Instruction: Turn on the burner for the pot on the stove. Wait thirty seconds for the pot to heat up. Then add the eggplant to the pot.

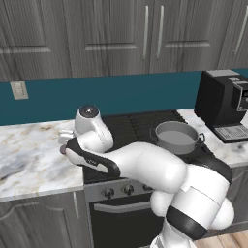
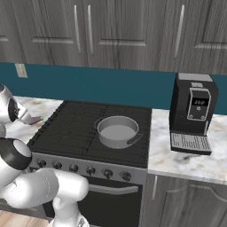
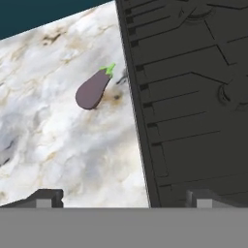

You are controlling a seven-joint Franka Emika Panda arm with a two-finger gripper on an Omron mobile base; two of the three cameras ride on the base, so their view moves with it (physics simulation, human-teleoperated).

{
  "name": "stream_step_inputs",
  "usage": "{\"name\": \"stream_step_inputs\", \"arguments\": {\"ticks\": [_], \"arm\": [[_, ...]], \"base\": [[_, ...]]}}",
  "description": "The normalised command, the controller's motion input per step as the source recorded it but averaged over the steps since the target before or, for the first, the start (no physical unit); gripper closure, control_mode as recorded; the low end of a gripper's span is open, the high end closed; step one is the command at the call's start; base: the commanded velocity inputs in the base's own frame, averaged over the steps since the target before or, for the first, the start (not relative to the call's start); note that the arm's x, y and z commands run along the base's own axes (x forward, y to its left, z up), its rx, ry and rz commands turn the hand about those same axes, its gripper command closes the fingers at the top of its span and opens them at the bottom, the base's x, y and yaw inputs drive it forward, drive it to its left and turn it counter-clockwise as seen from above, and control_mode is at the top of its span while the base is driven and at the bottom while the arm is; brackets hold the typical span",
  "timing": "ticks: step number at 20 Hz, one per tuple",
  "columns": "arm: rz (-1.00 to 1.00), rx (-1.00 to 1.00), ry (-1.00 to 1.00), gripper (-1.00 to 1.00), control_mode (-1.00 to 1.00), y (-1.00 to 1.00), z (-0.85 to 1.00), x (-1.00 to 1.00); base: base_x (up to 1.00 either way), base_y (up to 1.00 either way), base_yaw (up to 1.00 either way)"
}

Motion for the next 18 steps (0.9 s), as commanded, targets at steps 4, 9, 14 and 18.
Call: {"name": "stream_step_inputs", "arguments": {"ticks": [4, 9, 14, 18], "arm": [[0.00, 0.00, 0.00, -1.00, -1.00, 0.08, -0.17, 0.23], [0.00, 0.00, 0.00, -1.00, -1.00, 0.01, -0.11, 0.27], [0.00, -0.01, 0.00, -1.00, -1.00, 0.00, -0.12, 0.32], [0.00, 0.00, 0.00, -1.00, -1.00, 0.04, -0.19, 0.32]], "base": [[0.00, 0.00, 0.00], [0.00, 0.00, 0.00], [0.00, 0.00, 0.00], [0.00, 0.00, 0.00]]}}
